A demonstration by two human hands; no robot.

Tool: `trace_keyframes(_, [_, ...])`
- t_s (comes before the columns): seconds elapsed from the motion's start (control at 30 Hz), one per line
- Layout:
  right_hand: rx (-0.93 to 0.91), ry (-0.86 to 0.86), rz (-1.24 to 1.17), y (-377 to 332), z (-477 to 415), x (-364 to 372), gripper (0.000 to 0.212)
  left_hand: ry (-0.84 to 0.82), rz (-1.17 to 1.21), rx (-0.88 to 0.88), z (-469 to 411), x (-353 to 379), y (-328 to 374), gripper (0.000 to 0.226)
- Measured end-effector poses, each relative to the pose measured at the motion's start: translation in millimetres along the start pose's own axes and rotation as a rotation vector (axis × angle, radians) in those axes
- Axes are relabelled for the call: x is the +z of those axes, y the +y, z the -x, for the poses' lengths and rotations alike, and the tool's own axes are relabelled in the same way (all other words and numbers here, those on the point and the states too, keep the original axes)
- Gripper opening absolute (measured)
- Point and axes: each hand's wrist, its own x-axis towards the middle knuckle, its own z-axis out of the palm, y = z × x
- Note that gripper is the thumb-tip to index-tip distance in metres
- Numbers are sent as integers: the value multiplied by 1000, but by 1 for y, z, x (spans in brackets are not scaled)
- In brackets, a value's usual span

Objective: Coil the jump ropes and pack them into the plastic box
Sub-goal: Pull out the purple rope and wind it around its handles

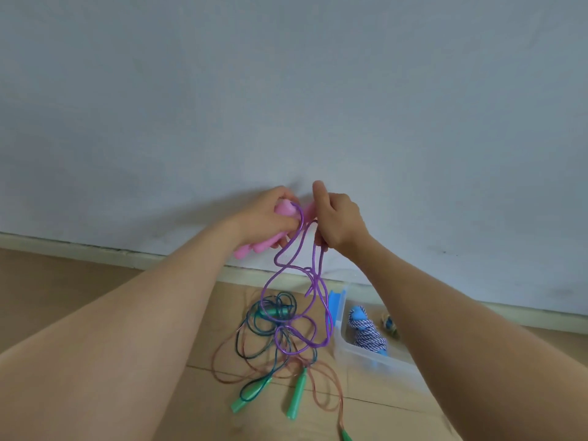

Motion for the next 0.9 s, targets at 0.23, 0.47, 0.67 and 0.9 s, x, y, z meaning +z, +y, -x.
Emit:
trace_keyframes(0.23, [77, -359, 454, 12, 7, -21, 29, 35, -125, -13, 10, -14, -9, 29])
trace_keyframes(0.47, [59, -338, 106, -7, 13, -15, 32, -17, -301, 17, 16, -11, 5, 14])
trace_keyframes(0.67, [75, -451, -363, -35, 30, -23, 41, 88, -182, -11, 17, -8, 22, 20])
trace_keyframes(0.9, [-26, -163, -242, -18, 18, -46, 36, -56, -130, -120, 27, -16, 22, 46])
